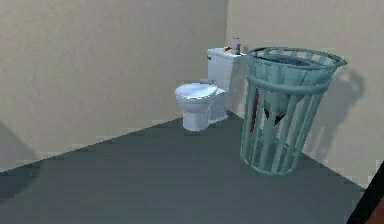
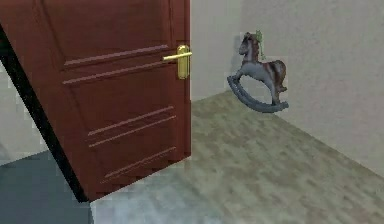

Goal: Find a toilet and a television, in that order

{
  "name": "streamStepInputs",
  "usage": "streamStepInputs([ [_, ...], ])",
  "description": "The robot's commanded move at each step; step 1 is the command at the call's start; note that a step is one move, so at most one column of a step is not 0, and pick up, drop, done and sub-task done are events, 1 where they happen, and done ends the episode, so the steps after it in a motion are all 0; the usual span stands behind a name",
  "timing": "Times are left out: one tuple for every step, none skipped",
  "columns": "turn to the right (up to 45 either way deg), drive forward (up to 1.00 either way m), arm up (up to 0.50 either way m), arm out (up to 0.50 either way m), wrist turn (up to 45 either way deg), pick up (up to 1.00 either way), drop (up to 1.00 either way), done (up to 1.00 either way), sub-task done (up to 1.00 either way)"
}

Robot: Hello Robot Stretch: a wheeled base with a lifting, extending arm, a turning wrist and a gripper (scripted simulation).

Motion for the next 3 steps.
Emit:
streamStepInputs([
  [0.0, 1.0, 0.0, 0.0, 0.0, 0.0, 0.0, 0.0, 0.0],
  [0.0, 0.25, 0.0, 0.0, 0.0, 0.0, 0.0, 0.0, 0.0],
  [0.0, 0.0, 0.0, 0.0, 0.0, 0.0, 0.0, 0.0, 1.0],
])
